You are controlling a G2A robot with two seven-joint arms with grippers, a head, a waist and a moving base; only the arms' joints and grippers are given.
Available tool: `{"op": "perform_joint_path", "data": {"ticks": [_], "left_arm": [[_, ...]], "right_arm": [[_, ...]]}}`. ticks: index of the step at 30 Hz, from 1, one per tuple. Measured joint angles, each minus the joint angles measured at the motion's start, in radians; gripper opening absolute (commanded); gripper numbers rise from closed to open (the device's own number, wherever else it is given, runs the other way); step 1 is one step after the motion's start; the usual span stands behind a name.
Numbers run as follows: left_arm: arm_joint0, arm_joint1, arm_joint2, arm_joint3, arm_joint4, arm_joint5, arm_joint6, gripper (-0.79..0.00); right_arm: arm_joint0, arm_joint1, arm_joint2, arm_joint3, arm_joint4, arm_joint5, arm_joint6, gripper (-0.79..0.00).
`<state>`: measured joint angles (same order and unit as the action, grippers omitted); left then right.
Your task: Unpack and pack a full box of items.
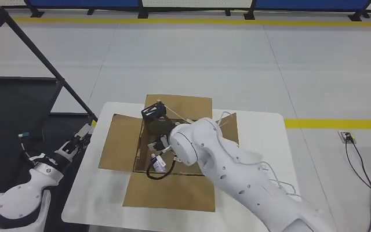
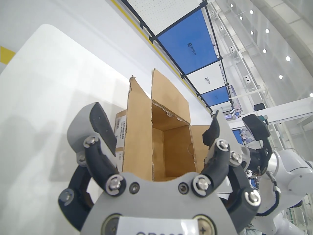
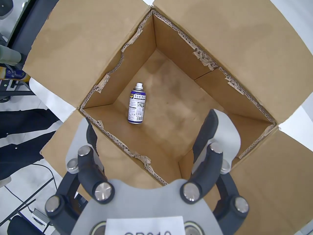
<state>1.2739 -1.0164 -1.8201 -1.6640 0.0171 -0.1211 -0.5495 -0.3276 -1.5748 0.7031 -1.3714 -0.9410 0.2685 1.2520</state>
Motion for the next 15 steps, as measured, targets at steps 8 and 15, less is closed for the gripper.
{"op": "perform_joint_path", "data": {"ticks": [8, 15], "left_arm": [[0.021, 0.000, 0.024, -0.019, 0.060, 0.030, 0.021, 0.000], [0.029, 0.001, 0.037, -0.035, 0.086, 0.084, 0.027, 0.000]], "right_arm": [[-0.009, -0.040, -0.045, 0.137, 0.078, -0.007, -0.124, 0.000], [0.074, -0.156, -0.181, 0.430, 0.184, 0.009, -0.190, 0.000]]}}
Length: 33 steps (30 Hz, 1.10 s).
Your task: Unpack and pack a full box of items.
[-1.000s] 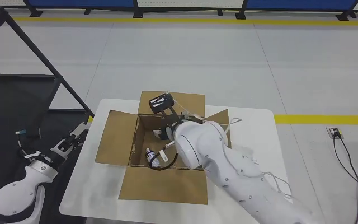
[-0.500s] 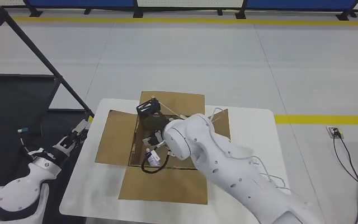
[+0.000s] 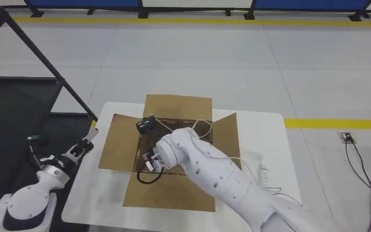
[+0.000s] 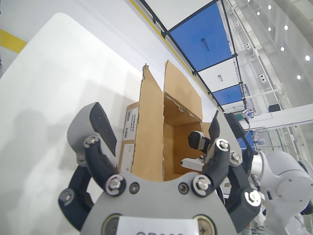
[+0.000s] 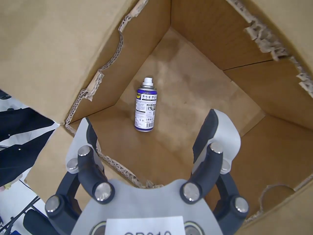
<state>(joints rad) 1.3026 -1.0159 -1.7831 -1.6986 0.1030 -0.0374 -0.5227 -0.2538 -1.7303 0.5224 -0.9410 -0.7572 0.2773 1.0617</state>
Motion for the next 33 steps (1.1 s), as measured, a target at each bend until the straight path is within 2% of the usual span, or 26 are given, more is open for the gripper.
{"op": "perform_joint_path", "data": {"ticks": [9, 19, 24, 33], "left_arm": [[-0.009, 0.003, 0.024, -0.001, 0.059, 0.026, -0.017, 0.000], [-0.020, 0.006, 0.038, -0.001, 0.069, 0.025, -0.046, 0.000], [-0.023, 0.008, 0.034, -0.007, 0.058, 0.025, -0.051, 0.000], [-0.035, 0.009, 0.040, -0.009, 0.058, 0.025, -0.050, 0.000]], "right_arm": [[0.089, -0.143, -0.068, 0.347, 0.127, -0.069, -0.026, 0.000], [0.101, -0.253, -0.089, 0.595, 0.187, -0.141, -0.053, 0.000], [0.103, -0.278, -0.089, 0.658, 0.199, -0.174, -0.052, 0.000], [0.088, -0.279, -0.098, 0.673, 0.201, -0.195, -0.070, 0.000]]}}
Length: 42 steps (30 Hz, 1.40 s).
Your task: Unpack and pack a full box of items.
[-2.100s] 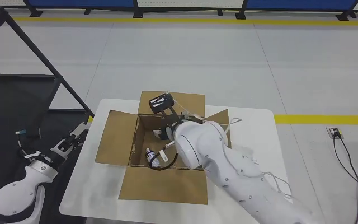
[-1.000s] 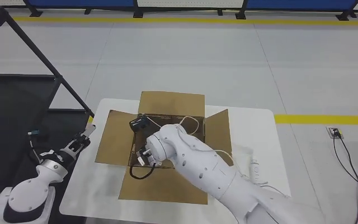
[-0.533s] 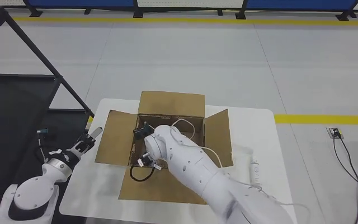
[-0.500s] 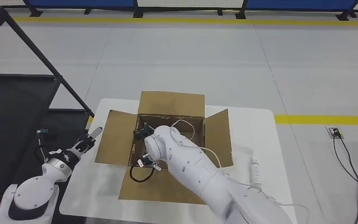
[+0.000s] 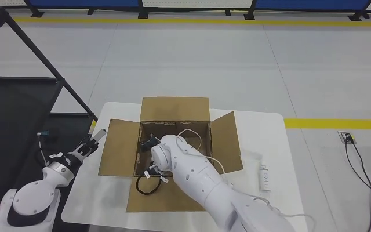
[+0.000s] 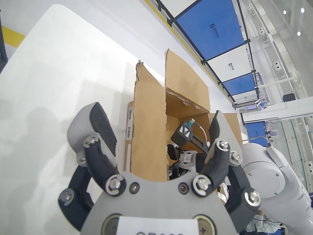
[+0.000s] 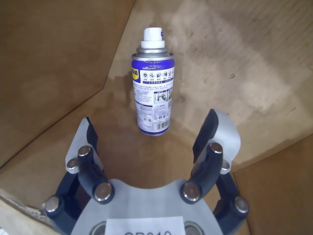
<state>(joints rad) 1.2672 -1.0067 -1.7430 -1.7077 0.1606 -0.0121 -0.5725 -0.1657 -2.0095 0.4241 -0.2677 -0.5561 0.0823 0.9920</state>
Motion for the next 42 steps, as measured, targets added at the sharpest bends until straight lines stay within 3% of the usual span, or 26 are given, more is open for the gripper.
{"op": "perform_joint_path", "data": {"ticks": [10, 11, 16, 21, 27, 34, 42], "left_arm": [[0.000, 0.001, -0.011, 0.003, -0.022, -0.006, 0.010, 0.000], [0.000, 0.002, -0.012, 0.004, -0.025, -0.006, 0.009, 0.000], [-0.001, 0.003, -0.016, 0.006, -0.028, -0.007, 0.008, 0.000], [-0.003, 0.004, -0.017, 0.007, -0.029, -0.009, 0.010, 0.000], [-0.007, 0.005, -0.015, 0.009, -0.026, -0.010, 0.013, 0.000], [-0.010, 0.006, -0.011, 0.010, -0.025, -0.011, 0.015, 0.000], [-0.014, 0.008, -0.009, 0.011, -0.023, -0.008, 0.015, 0.000]], "right_arm": [[-0.031, 0.002, -0.006, 0.027, 0.002, 0.005, -0.090, 0.000], [-0.031, 0.002, -0.005, 0.031, 0.004, 0.001, -0.089, -0.031], [-0.030, 0.003, -0.001, 0.049, 0.013, -0.009, -0.093, -0.363], [-0.022, 0.004, 0.001, 0.059, 0.011, 0.009, -0.103, -0.440], [-0.006, 0.006, 0.010, 0.071, 0.017, 0.005, -0.101, -0.591], [0.010, 0.009, 0.022, 0.090, 0.017, 0.016, -0.097, -0.628], [0.052, 0.016, 0.036, 0.131, 0.007, 0.054, -0.065, -0.597]]}}
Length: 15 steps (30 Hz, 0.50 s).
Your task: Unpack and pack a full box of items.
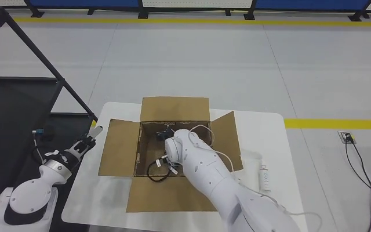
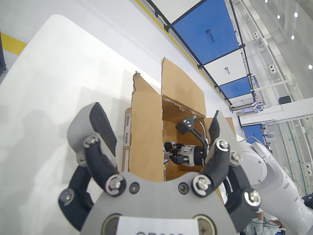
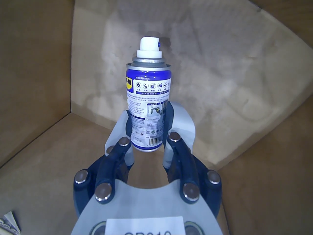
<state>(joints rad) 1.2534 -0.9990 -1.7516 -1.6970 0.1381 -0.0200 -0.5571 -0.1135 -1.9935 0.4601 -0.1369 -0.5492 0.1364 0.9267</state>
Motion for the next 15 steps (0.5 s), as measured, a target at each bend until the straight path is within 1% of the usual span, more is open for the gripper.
{"op": "perform_joint_path", "data": {"ticks": [4, 7, 8, 9, 10, 11, 13, 15], "left_arm": [[-0.004, 0.001, 0.003, 0.000, 0.004, 0.002, -0.003, 0.000], [-0.008, 0.002, 0.005, 0.000, 0.006, 0.003, -0.005, 0.000], [-0.009, 0.002, 0.005, 0.001, 0.006, 0.002, -0.006, 0.000], [-0.010, 0.002, 0.006, 0.002, 0.007, 0.002, -0.007, 0.000], [-0.011, 0.002, 0.006, 0.003, 0.007, 0.003, -0.007, 0.000], [-0.012, 0.003, 0.007, 0.003, 0.008, 0.004, -0.008, 0.000], [-0.014, 0.003, 0.008, 0.006, 0.010, 0.006, -0.008, 0.000], [-0.018, 0.004, 0.009, 0.008, 0.011, 0.008, -0.008, 0.000]], "right_arm": [[0.016, 0.004, -0.006, 0.014, -0.031, 0.043, 0.028, -0.573], [0.021, 0.008, -0.011, 0.020, -0.055, 0.073, 0.054, -0.533], [0.022, 0.009, -0.011, 0.022, -0.059, 0.078, 0.062, -0.508], [0.023, 0.011, -0.010, 0.025, -0.061, 0.084, 0.067, -0.453], [0.024, 0.013, -0.009, 0.028, -0.062, 0.089, 0.069, -0.419], [0.024, 0.015, -0.007, 0.030, -0.062, 0.095, 0.067, -0.354], [0.022, 0.020, 0.000, 0.030, -0.057, 0.099, 0.060, -0.292], [0.020, 0.025, 0.005, 0.029, -0.053, 0.094, 0.053, -0.259]]}}
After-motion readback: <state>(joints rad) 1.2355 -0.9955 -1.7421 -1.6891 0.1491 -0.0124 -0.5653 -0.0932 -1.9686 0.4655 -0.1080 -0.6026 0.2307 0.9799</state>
